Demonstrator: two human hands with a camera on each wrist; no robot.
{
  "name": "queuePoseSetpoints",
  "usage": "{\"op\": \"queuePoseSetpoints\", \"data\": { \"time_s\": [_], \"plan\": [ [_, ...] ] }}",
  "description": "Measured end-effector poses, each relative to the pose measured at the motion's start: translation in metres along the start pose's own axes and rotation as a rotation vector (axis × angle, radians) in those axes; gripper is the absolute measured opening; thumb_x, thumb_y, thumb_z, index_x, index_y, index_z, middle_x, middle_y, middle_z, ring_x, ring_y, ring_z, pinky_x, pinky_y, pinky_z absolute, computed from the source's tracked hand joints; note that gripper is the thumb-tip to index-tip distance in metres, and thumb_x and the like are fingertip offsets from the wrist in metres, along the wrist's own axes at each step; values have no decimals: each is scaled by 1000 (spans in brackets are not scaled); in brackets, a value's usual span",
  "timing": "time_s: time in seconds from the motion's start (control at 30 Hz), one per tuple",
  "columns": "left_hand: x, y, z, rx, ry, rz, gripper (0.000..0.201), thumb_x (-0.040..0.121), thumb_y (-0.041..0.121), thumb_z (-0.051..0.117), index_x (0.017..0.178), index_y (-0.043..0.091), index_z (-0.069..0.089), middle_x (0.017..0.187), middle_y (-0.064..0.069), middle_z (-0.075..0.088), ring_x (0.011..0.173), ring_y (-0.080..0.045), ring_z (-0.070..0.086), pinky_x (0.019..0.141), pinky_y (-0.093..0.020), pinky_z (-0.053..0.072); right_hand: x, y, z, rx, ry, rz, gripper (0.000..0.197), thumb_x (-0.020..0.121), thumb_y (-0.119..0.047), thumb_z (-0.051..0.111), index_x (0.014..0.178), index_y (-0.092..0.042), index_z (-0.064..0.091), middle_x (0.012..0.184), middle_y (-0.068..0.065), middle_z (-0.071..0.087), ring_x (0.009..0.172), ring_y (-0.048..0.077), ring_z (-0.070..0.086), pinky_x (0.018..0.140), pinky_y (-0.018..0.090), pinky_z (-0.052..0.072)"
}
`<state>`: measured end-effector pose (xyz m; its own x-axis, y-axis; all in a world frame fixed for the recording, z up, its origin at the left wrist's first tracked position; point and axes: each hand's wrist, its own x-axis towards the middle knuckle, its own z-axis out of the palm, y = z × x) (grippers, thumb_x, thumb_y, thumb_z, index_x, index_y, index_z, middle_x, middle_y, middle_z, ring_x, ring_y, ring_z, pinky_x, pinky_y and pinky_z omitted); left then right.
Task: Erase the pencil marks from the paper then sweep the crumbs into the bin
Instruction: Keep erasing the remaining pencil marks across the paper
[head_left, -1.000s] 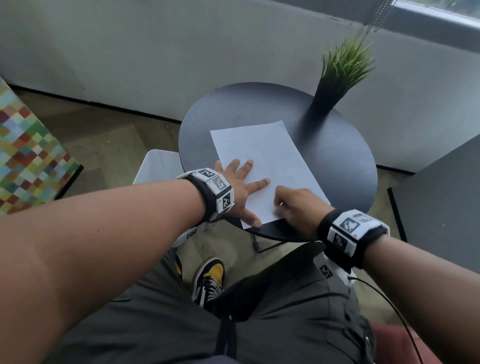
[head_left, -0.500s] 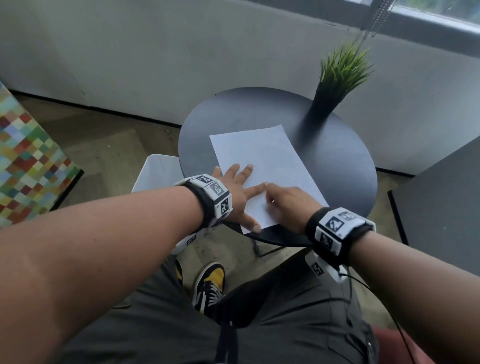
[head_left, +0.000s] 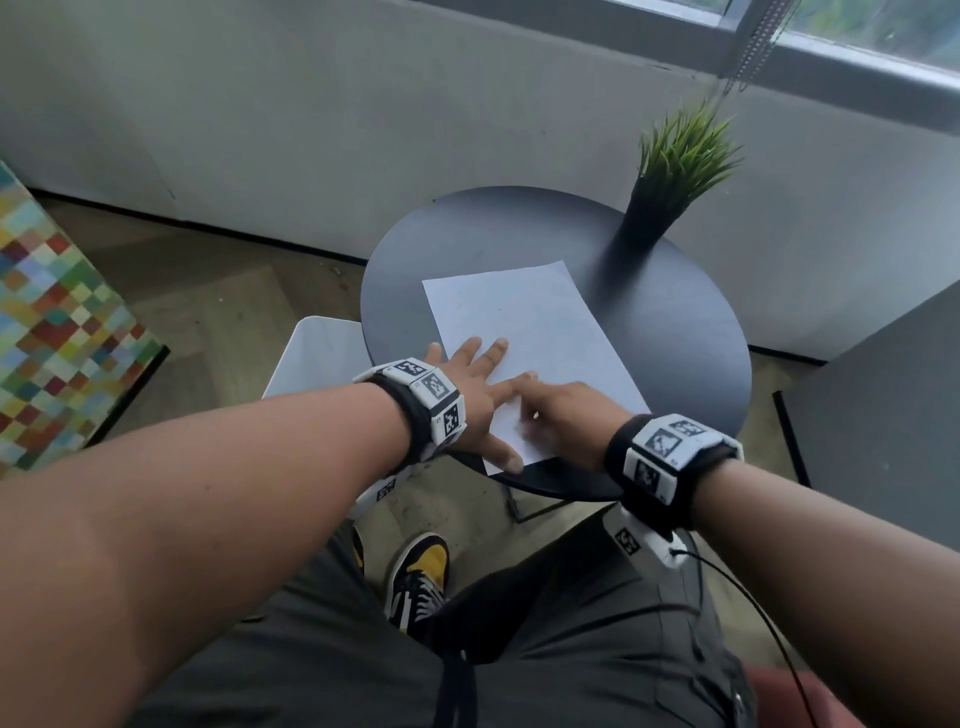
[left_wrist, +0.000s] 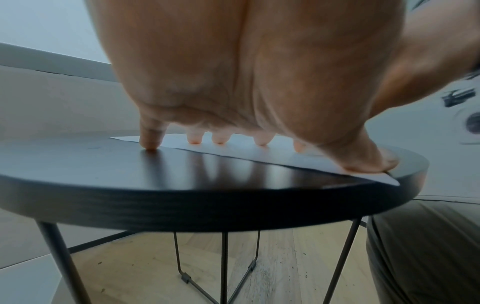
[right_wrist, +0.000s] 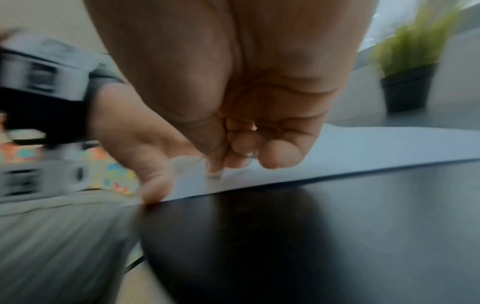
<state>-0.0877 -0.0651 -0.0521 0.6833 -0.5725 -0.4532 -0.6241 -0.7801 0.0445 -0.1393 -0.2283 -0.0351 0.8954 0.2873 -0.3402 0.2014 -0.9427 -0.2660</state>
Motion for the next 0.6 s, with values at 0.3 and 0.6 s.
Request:
{"op": "queuePoseSetpoints", "data": {
  "time_s": [0.3,0.6],
  "plan": [
    [-14,-6,-8,32,22,91,98,67,88,53,148,47,18,164,-1,-2,150,-29,1,114,-65,8,-2,79,-30,235,190,375,14,90,-34,60,91,-21,56,86,1,66,83,22,59,75,35,48],
    [-13,3,-16,-25,189,44,56,83,73,48,120,31,48,127,1,45,117,-23,48,106,-49,32,-12,80,-26,340,189,333,12,88,-31,64,87,-22,56,72,-4,68,62,10,57,60,26,42]
  ]
}}
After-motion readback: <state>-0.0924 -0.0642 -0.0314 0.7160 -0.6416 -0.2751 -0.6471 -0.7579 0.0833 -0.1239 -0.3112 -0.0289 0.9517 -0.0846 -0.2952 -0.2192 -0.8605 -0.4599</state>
